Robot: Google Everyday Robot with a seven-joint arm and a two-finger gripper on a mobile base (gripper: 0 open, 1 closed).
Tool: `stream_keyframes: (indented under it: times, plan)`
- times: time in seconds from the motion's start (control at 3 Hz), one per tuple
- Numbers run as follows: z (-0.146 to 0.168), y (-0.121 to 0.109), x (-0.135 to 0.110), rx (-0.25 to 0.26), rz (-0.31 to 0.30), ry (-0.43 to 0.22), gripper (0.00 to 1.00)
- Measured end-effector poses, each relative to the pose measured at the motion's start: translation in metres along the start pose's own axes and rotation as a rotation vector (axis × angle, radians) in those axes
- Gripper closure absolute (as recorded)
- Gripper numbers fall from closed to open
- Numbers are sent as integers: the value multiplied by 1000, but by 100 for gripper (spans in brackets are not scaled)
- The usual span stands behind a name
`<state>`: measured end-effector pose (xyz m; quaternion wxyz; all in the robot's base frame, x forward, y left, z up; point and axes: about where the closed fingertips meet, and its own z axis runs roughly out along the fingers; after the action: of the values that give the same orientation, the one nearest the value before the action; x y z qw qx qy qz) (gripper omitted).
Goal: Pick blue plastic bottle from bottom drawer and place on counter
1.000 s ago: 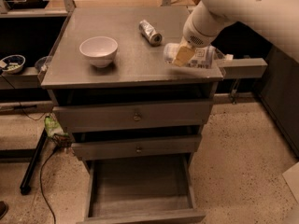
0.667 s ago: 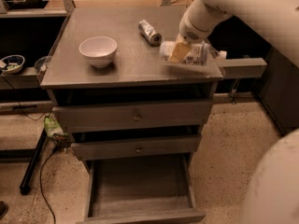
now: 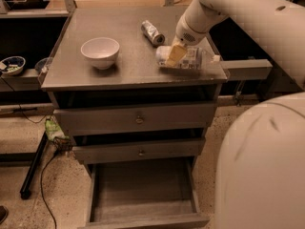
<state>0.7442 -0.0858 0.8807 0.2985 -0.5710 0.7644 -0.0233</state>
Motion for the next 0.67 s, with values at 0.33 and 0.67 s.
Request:
stream_keyframes:
  times: [0.33, 0.67]
  plan:
    - [22, 8, -4, -71, 9, -28, 100]
    - [23, 9, -5, -78, 5, -33, 100]
